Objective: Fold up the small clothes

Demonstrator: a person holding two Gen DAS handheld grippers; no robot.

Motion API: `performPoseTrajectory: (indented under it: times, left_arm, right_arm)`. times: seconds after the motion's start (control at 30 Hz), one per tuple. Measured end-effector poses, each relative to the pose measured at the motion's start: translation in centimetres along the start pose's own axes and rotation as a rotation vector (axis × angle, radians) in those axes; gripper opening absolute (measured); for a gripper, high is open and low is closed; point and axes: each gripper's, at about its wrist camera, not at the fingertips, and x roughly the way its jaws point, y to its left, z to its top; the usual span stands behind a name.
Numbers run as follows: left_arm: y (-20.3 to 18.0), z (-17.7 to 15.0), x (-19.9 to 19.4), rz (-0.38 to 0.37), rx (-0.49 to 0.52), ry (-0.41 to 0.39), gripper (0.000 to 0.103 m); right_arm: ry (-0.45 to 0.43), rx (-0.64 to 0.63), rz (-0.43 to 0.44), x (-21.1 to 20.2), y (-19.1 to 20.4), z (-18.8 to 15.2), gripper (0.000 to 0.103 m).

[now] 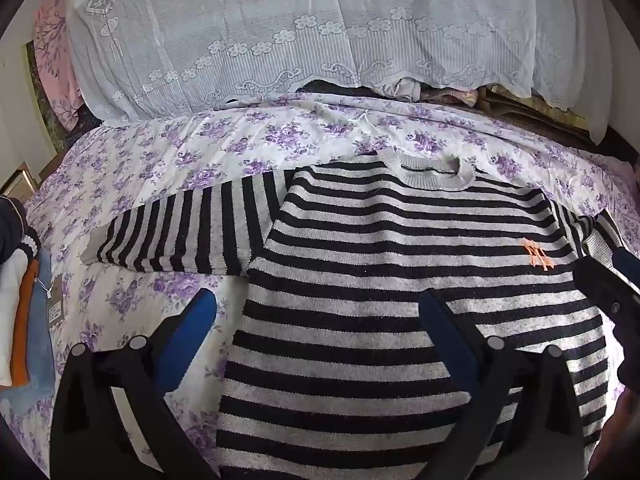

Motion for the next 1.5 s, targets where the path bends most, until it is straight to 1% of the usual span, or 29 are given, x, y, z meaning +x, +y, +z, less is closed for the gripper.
performPoseTrajectory:
  times: [1.5]
  left_arm:
    - [0.23, -0.6, 0.45, -0.001, -0.002, 0.004, 0.098]
  right_arm:
    - [0.0, 0.0, -0.002, 0.08, -0.14, 0.15, 0.1]
